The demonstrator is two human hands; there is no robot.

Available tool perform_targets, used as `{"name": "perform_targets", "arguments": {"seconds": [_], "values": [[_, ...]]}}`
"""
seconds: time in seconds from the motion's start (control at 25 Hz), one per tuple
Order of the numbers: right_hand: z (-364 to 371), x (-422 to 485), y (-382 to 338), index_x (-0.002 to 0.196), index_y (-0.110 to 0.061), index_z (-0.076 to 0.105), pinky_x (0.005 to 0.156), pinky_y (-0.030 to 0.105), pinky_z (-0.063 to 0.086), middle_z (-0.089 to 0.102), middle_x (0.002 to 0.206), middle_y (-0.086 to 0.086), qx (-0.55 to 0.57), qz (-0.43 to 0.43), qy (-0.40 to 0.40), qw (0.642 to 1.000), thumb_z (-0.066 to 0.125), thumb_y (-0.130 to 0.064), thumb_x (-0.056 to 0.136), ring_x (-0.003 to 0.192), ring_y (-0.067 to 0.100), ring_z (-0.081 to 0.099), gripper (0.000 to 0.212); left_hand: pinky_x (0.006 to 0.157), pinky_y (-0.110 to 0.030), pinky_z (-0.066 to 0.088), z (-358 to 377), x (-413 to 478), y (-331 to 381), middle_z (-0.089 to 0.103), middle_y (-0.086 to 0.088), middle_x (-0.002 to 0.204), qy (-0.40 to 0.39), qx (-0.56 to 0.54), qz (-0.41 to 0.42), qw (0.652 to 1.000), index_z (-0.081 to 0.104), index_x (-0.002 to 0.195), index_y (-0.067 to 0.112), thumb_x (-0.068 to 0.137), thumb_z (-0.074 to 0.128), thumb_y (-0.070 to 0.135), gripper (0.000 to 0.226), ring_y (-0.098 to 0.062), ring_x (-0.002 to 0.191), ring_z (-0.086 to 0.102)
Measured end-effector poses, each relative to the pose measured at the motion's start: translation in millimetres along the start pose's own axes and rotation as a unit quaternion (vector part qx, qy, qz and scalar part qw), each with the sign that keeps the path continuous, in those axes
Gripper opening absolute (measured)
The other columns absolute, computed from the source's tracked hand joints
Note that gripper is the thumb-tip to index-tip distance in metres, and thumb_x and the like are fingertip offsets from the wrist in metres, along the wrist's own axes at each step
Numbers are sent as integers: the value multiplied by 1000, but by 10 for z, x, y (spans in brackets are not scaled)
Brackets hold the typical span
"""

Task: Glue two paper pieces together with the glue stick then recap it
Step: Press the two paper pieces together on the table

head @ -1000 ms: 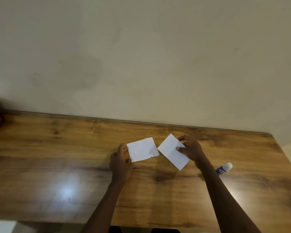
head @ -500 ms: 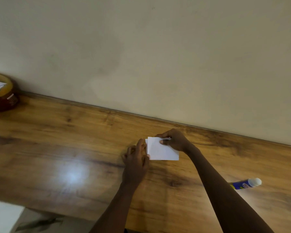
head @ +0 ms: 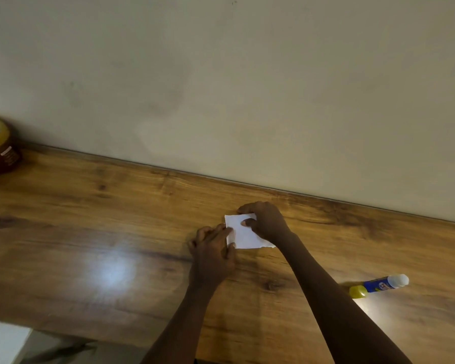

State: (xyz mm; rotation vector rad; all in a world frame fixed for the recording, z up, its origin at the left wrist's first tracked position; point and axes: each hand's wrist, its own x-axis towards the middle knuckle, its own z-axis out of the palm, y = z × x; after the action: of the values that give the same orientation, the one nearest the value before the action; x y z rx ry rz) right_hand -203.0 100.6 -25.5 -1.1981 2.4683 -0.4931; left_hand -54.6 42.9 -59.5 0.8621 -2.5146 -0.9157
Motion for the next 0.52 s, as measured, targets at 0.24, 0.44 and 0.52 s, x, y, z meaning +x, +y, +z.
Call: {"name": "perform_targets", "arguments": {"seconds": [0.24, 0.44, 0.52], "values": [[152, -142, 98, 95, -14, 53, 86, 38, 26, 56, 108, 9, -47, 69, 149, 985, 68, -33, 73, 106, 27, 45, 32, 97, -45, 23, 20, 4, -22, 51, -9, 134, -4, 17, 5, 1000, 58, 113, 14, 79, 59, 22, 34, -30, 123, 37], [319, -411, 51, 94, -9, 63, 93, 45, 23, 64, 109, 15, -13, 91, 247, 965, 62, -16, 79, 107, 34, 53, 16, 99, -49, 24, 43, -1, -21, 51, -7, 135, -1, 25, 5, 1000, 60, 110, 15, 78, 57, 25, 34, -30, 122, 39], [407, -490, -35, 111, -12, 58, 100, 53, 22, 61, 122, 13, -5, 25, 210, 977, 57, -13, 82, 119, 31, 49, 29, 100, -48, 22, 40, 12, -21, 49, -4, 137, -6, 29, 11, 999, 56, 115, 17, 79, 58, 24, 37, -28, 122, 38]]}}
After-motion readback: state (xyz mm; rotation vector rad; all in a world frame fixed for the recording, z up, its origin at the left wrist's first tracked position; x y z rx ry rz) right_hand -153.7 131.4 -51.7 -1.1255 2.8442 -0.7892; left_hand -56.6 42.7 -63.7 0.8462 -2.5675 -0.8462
